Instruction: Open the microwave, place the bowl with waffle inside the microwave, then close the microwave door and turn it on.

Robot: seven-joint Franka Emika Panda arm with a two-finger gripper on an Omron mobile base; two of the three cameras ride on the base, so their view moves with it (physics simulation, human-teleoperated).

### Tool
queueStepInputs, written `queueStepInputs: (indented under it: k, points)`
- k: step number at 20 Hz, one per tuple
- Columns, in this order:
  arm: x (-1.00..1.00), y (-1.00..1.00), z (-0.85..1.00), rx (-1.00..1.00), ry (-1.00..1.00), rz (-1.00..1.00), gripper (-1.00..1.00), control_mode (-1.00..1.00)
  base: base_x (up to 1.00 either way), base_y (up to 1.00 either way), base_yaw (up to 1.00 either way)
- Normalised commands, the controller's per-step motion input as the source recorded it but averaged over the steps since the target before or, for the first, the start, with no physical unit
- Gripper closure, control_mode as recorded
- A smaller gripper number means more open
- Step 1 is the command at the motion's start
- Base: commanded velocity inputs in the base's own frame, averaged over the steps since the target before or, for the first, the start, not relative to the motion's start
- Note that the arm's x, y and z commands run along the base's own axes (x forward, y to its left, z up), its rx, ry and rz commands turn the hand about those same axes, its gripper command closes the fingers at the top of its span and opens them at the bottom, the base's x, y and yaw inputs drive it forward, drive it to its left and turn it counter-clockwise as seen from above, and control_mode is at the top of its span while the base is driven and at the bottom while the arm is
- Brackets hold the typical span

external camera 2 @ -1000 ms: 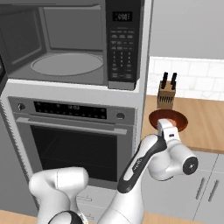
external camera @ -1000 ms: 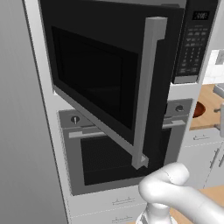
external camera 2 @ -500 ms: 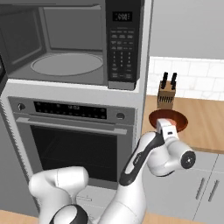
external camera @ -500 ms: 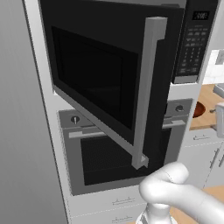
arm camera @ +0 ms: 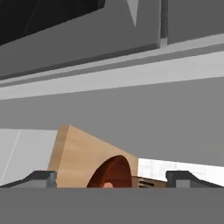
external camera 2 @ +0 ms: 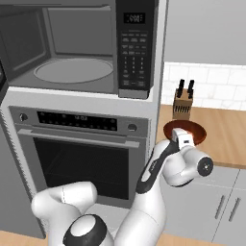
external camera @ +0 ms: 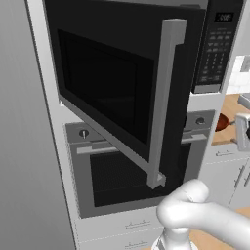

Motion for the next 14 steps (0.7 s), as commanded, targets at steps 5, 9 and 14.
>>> queueStepInputs:
  k: [5,9,14]
  points:
    - [0.29,-0.04,-0.15,0.0,0.04,0.0,-1.0,-1.0,0.0,0.0,0.0]
    - [0.31,-0.06,-0.15,0.0,0.04,0.0,-1.0,-1.0,0.0,0.0,0.0]
    - [0.36,-0.12,-0.17,0.0,0.05,0.0,-1.0,-1.0,0.0,0.0,0.0]
